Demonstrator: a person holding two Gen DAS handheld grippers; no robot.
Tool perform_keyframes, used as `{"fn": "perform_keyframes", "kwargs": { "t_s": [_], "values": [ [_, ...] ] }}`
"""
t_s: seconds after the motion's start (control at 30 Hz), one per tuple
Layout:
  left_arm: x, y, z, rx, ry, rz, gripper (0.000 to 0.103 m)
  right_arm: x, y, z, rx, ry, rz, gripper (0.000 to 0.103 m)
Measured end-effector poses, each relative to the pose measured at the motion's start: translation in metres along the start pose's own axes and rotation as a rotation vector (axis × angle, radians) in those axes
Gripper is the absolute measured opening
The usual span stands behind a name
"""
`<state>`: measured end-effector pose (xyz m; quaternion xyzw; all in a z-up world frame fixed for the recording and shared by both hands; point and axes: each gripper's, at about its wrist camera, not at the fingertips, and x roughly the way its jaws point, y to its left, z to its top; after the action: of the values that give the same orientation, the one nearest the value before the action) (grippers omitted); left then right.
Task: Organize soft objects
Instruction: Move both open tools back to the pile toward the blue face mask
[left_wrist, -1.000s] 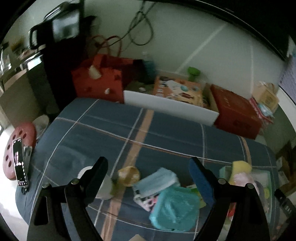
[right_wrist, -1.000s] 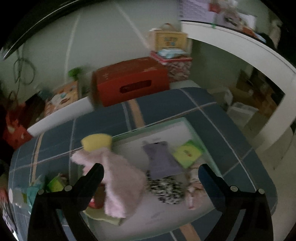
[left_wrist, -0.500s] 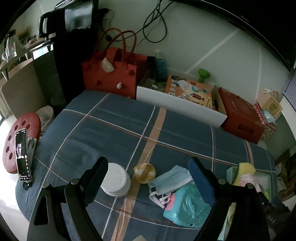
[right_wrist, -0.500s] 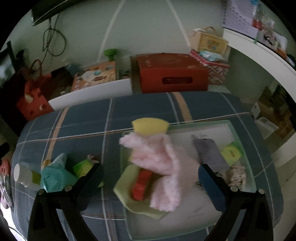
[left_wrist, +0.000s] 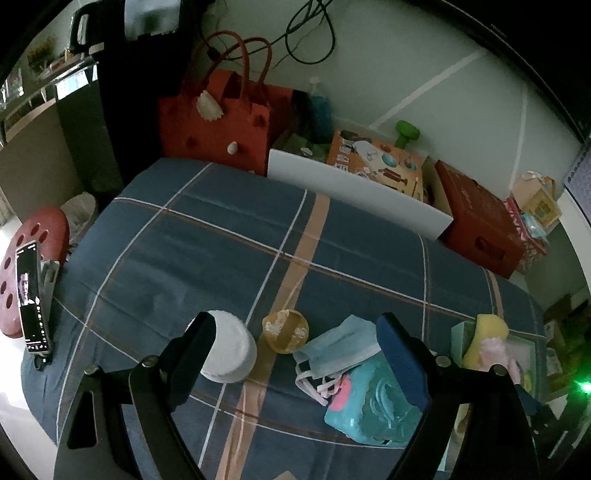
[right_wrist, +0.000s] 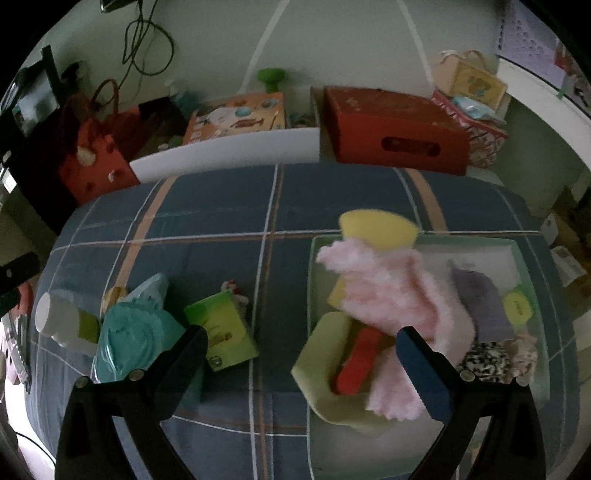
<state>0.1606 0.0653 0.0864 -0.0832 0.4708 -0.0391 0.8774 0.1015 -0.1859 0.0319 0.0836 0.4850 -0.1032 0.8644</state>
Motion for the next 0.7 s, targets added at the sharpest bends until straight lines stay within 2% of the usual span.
{"fn": "perform_keyframes", "kwargs": {
  "t_s": [0.33,0.7],
  "values": [
    [0.04,-0.007,0.001,-0.03,0.11,-0.092,0.089,0.017,0.005,0.005,0.04,0.009,0.102,0.103],
    [0.067,-0.026,0.001,0.001,0.162,-0.103,0.089,0.028,-0.009,0.013,0.151,-0.005,0.205,0.103]
  ]
}}
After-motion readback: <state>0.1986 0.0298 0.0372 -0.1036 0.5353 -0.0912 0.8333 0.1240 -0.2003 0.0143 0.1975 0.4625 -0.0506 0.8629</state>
